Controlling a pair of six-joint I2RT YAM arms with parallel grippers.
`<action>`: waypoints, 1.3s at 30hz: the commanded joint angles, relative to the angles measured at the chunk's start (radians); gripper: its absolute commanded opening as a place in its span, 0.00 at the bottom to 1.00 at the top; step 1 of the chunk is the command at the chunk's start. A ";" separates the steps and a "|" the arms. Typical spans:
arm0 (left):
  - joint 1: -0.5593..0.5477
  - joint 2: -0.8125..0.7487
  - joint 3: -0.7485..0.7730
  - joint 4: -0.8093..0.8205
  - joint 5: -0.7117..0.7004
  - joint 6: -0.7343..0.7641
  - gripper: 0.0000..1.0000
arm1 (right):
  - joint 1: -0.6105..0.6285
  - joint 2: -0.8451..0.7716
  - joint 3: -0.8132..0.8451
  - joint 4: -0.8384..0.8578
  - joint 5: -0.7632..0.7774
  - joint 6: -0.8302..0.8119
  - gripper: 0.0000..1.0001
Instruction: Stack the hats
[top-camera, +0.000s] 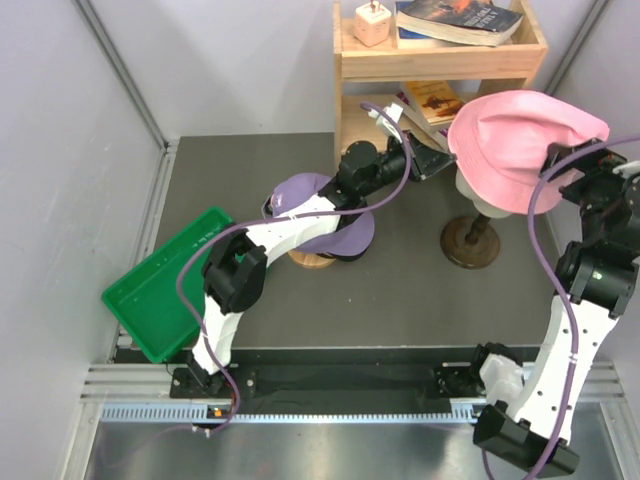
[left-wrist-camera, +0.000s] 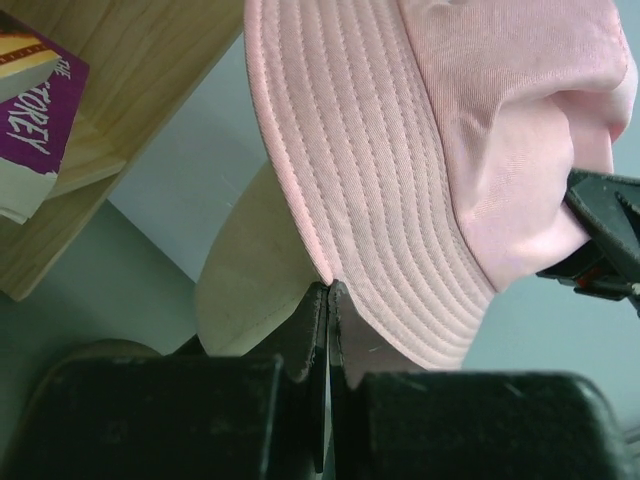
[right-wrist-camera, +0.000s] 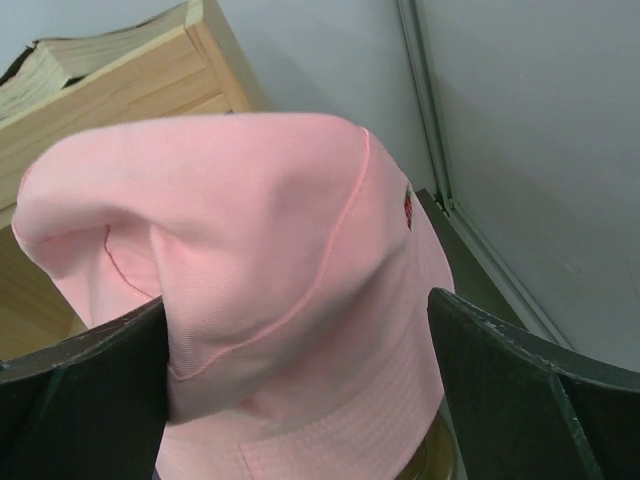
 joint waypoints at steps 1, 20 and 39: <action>0.020 -0.034 0.054 -0.070 -0.030 0.040 0.00 | -0.152 -0.054 -0.132 -0.026 -0.141 0.056 1.00; 0.045 0.049 0.275 -0.272 -0.050 0.096 0.00 | -0.386 -0.068 -0.231 0.279 -0.555 0.296 0.85; 0.045 0.020 0.161 -0.289 -0.115 0.060 0.00 | -0.377 0.113 -0.064 0.574 -0.625 0.491 0.22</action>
